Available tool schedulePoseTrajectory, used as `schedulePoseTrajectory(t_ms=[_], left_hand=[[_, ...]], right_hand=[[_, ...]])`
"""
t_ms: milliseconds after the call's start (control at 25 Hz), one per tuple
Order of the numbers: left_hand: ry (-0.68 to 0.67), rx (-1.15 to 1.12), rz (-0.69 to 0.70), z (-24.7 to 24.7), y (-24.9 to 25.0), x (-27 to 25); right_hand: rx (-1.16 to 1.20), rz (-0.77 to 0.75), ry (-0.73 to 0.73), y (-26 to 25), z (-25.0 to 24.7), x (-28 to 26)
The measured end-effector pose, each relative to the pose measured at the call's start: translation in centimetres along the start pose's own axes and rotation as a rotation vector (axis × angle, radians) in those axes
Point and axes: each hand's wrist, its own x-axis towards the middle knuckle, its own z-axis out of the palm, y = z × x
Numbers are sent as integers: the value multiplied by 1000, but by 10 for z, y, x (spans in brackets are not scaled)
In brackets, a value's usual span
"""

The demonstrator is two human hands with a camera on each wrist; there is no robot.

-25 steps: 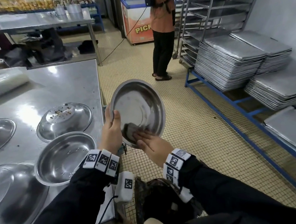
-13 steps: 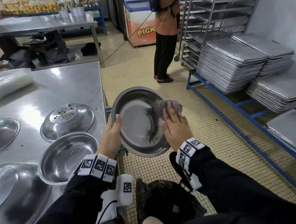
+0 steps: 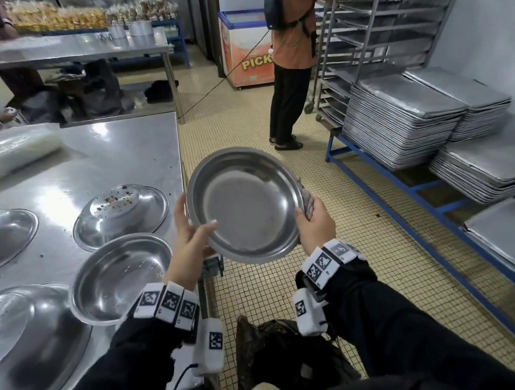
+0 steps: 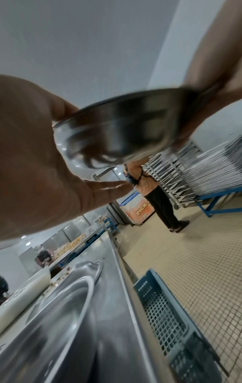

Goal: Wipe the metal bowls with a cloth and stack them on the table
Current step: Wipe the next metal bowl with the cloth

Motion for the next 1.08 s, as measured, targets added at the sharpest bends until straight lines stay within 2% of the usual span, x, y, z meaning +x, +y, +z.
schedulePoseTrajectory(t_ms=[120,240,360,480,520,600,680,760,880,960,1000,1080], left_hand=[[66,16,-92,20,-8,-11],[222,-56,-166,18,-10,-4],[277,-73,-189,2,-16,9],[237,-62,-197,0,-17,12],[227,-51,-239,3,-15,11],[181,-52,-314,9,-13,11],[129,-29,-272,17,2,7],[132,36,-173,18,14,5],[123,62,-197,6,16,7],[65,67,-226,-5,6,4],[34,61,-239,-9,-3,3],[63,19,-231,-12,-13,1]], right_hand=[[71,28,76,-4,13,-10],[88,55,-29,-1,11,-12],[-217,14,-114,7,2,-16],[-286,-142,-129,4,7,-29],[-289,-217,-203,2,13,-37],[-340,-372,-441,1,30,-57],[-414,-484,-679,5,42,-73],[-503,-509,-791,11,42,-72],[-853,-599,-767,25,26,-49],[-1068,-571,-703,34,23,-39],[-1103,-534,-683,37,24,-40],[-1014,-476,-736,36,35,-49]])
